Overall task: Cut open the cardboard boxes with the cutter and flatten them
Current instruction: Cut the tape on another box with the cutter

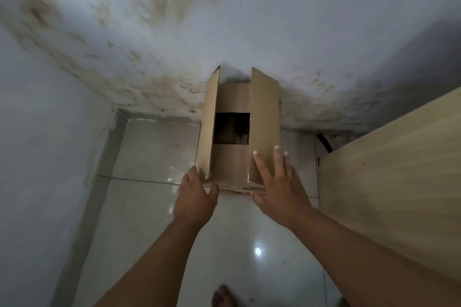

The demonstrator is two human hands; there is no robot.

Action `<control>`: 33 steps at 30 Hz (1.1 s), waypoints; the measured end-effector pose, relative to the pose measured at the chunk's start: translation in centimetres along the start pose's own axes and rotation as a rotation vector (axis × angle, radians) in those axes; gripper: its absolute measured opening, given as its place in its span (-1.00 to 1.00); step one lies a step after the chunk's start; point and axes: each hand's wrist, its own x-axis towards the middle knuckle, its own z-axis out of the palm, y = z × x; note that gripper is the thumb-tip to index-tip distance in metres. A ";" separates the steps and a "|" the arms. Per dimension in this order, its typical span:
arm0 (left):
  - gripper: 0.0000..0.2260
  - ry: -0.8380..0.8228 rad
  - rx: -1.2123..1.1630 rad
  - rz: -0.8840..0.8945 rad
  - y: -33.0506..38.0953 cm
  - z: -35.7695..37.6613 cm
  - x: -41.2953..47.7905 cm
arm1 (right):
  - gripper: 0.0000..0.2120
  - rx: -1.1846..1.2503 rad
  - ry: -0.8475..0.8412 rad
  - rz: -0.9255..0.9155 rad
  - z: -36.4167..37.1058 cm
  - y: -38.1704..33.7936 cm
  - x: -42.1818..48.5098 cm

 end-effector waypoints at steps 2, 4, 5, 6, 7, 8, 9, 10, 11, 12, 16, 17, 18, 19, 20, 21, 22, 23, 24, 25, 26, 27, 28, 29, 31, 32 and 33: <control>-0.28 -0.017 -0.044 -0.008 -1.5 1.4 2.2 | -0.09 -0.009 0.059 0.036 1.8 0.5 1.3; -0.25 -0.034 -0.075 0.012 -3.3 2.8 4.5 | -0.09 0.018 0.072 0.048 3.4 1.1 2.5; -0.27 -0.036 -0.098 0.021 -3.8 3.1 5.2 | -0.09 0.040 0.066 0.047 3.7 1.3 2.7; -0.30 -0.037 -0.119 0.029 -3.9 3.2 5.7 | -0.09 0.072 0.067 0.049 3.8 1.4 2.9; -0.34 -0.039 -0.146 0.041 -4.1 3.5 6.2 | -0.09 0.109 0.069 0.055 4.3 1.5 3.1; -0.38 -0.048 -0.166 0.044 -4.0 3.7 6.5 | -0.08 0.149 0.068 0.059 4.7 1.5 3.2; -0.40 -0.063 -0.179 0.044 -3.8 3.9 6.7 | -0.07 0.187 0.061 0.064 5.1 1.4 3.3; -0.43 -0.070 -0.184 0.044 -3.7 4.2 6.9 | -0.07 0.214 0.056 0.074 5.3 1.2 3.2; -0.45 -0.066 -0.184 0.053 -3.5 4.3 6.9 | -0.07 0.232 0.054 0.083 5.5 1.1 3.2; -0.46 -0.053 -0.186 0.056 -3.4 4.5 6.7 | -0.07 0.245 0.051 0.090 5.6 1.0 3.0; -0.50 0.033 -0.208 0.087 -3.4 4.4 5.6 | -0.06 0.301 0.050 0.101 5.0 0.5 2.0; -0.49 0.050 -0.221 0.105 -3.3 4.3 5.3 | -0.04 0.309 0.053 0.103 4.6 0.3 1.7; -0.48 0.062 -0.235 0.123 -3.1 4.0 4.9 | -0.03 0.315 0.056 0.110 4.0 0.2 1.2; -0.46 0.076 -0.251 0.140 -2.7 3.6 4.3 | -0.01 0.319 0.061 0.120 3.3 0.1 0.7; -0.46 0.090 -0.266 0.146 -2.1 3.0 3.5 | 0.00 0.322 0.066 0.127 2.6 -0.1 0.2; -0.45 0.109 -0.276 0.146 -1.4 2.3 2.5 | 0.01 0.327 0.072 0.127 1.7 -0.2 -0.5; -0.44 0.128 -0.280 0.148 -0.6 1.6 1.2 | 0.02 0.331 0.080 0.125 0.7 -0.4 -1.2; -0.43 0.143 -0.281 0.159 0.2 0.7 -0.2 | 0.03 0.333 0.093 0.122 -0.4 -0.5 -2.0; -0.43 0.153 -0.289 0.171 1.1 -0.3 -1.8 | 0.03 0.331 0.106 0.120 -1.7 -0.6 -3.0; -0.44 0.165 -0.295 0.181 1.8 -1.2 -3.3 | 0.03 0.329 0.117 0.117 -3.0 -0.8 -4.0; -0.46 0.180 -0.298 0.192 2.6 -2.1 -4.7 | 0.02 0.328 0.126 0.112 -4.5 -0.9 -5.0; -0.48 0.192 -0.299 0.204 3.2 -2.9 -5.9 | 0.02 0.328 0.133 0.109 -6.2 -1.0 -6.1; -0.50 0.203 -0.296 0.223 4.1 -3.8 -7.1 | 0.02 0.329 0.143 0.104 -7.9 -1.1 -7.3; -0.52 0.214 -0.293 0.246 5.1 -4.8 -8.1 | 0.02 0.333 0.155 0.098 -9.8 -1.1 -8.4; -0.52 0.225 -0.306 0.293 7.5 -6.7 -10.5 | 0.02 0.329 0.192 0.090 -13.4 -0.9 -10.8; -0.51 0.230 -0.314 0.310 8.9 -7.6 -11.8 | 0.01 0.320 0.216 0.091 -15.1 -0.7 -12.1; -0.50 0.243 -0.318 0.326 10.3 -8.5 -13.1 | 0.01 0.309 0.243 0.090 -16.9 -0.4 -13.4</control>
